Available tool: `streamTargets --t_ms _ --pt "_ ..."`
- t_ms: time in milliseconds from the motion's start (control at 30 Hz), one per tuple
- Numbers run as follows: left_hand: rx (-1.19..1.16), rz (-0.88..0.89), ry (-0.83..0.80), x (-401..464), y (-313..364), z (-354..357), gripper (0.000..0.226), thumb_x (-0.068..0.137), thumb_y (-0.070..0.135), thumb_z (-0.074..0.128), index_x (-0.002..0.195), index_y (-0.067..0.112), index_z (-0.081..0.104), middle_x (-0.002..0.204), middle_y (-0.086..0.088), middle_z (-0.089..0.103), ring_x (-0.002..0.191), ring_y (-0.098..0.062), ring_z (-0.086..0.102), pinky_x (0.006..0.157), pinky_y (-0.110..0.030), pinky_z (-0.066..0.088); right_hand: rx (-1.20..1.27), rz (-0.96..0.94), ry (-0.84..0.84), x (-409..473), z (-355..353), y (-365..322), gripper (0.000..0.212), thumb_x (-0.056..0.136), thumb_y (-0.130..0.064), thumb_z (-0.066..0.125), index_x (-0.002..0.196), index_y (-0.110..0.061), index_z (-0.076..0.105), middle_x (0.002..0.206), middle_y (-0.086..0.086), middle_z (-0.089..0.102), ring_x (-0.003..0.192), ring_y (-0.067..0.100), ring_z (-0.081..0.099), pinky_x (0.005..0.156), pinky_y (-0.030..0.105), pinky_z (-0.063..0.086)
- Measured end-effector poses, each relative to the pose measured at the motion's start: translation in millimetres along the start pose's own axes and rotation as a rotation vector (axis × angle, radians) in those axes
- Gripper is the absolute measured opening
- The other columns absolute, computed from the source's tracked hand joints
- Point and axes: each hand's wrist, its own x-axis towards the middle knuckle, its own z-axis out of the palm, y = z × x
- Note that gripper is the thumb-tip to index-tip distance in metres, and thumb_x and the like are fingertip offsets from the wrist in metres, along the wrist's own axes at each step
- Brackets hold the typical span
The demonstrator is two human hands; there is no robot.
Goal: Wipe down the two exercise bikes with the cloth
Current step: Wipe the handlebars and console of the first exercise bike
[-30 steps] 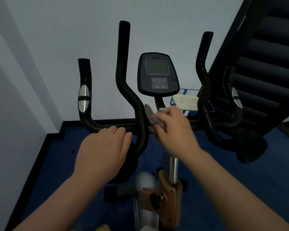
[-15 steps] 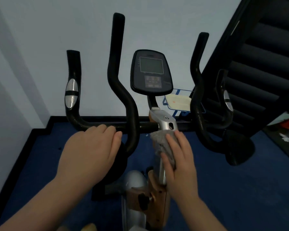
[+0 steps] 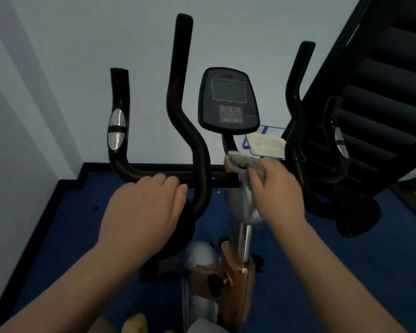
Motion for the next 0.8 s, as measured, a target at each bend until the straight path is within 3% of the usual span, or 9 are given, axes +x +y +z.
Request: streamTargets --t_ms 67,167,267,333,433,567,700,800 --pt "0.003 -0.001 -0.001 -0.6 0.3 0.2 0.039 0.07 0.003 0.08 0.07 0.016 0.043 0.055 -0.001 0.04 0.039 -0.022 0.038 0.032 -0.031 0.034 -0.144 0.087 -0.075 28.7 5.4 -11.5 0.025 0.098 -0.027 0.044 0.1 -0.011 0.064 0.097 0.005 0.061 0.077 0.016 0.046 0.061 0.029 0.025" --pt "0.015 -0.003 -0.003 -1.9 0.7 0.7 0.043 0.066 0.003 0.083 0.071 0.017 0.043 0.055 0.0 0.04 0.039 -0.021 0.038 0.032 -0.03 0.035 -0.257 0.051 -0.157 38.0 8.9 -22.6 0.031 0.097 -0.033 0.043 0.104 -0.013 0.065 0.101 0.007 0.063 0.083 0.02 0.052 0.064 0.029 0.031" --pt "0.002 -0.006 0.002 -2.5 0.2 1.6 0.044 0.067 0.004 0.083 0.071 0.017 0.042 0.056 0.0 0.04 0.04 -0.021 0.039 0.033 -0.029 0.034 -0.111 -0.051 -0.154 17.2 -7.9 -10.6 0.03 0.097 -0.043 0.044 0.102 -0.023 0.065 0.096 -0.004 0.058 0.085 0.015 0.052 0.066 0.03 0.034" --pt "0.007 -0.001 0.012 -2.2 0.1 2.2 0.042 0.068 0.005 0.082 0.071 0.017 0.041 0.056 -0.001 0.04 0.041 -0.022 0.039 0.035 -0.028 0.032 -0.03 -0.061 -0.189 15.0 -21.8 0.2 0.023 0.096 -0.039 0.048 0.1 -0.026 0.067 0.09 -0.008 0.059 0.077 0.011 0.05 0.063 0.029 0.036" --pt "0.02 -0.024 0.018 -0.2 0.3 1.5 0.036 0.075 0.008 0.077 0.07 0.017 0.042 0.055 0.0 0.04 0.04 -0.022 0.038 0.034 -0.03 0.032 -0.045 0.049 -0.344 49.3 -16.9 0.6 0.023 0.094 -0.029 0.051 0.097 -0.018 0.071 0.09 0.006 0.068 0.078 0.018 0.056 0.066 0.03 0.043" --pt "0.02 -0.065 -0.008 -0.8 2.8 -0.2 0.034 0.077 0.009 0.075 0.065 0.017 0.045 0.053 0.0 0.04 0.039 -0.021 0.038 0.033 -0.031 0.035 -0.016 0.105 -0.478 84.1 10.6 -14.0 0.025 0.095 -0.018 0.05 0.108 -0.013 0.07 0.102 0.011 0.066 0.089 0.022 0.055 0.071 0.027 0.04" --pt "0.016 -0.041 -0.018 -0.3 2.3 -1.4 0.036 0.073 0.006 0.078 0.066 0.016 0.045 0.054 0.0 0.04 0.04 -0.021 0.038 0.034 -0.03 0.034 0.04 0.016 -0.514 75.5 5.5 -7.6 0.014 0.087 -0.02 0.059 0.093 -0.025 0.071 0.084 -0.004 0.063 0.082 0.017 0.059 0.062 0.027 0.042" --pt "0.024 -0.054 -0.008 0.1 2.0 -0.6 0.036 0.075 0.008 0.077 0.066 0.017 0.044 0.054 0.0 0.039 0.04 -0.021 0.037 0.034 -0.03 0.032 0.218 0.042 -0.566 72.5 -6.9 3.1 0.015 0.088 -0.021 0.065 0.097 -0.03 0.073 0.084 -0.01 0.068 0.082 0.011 0.063 0.069 0.026 0.049"
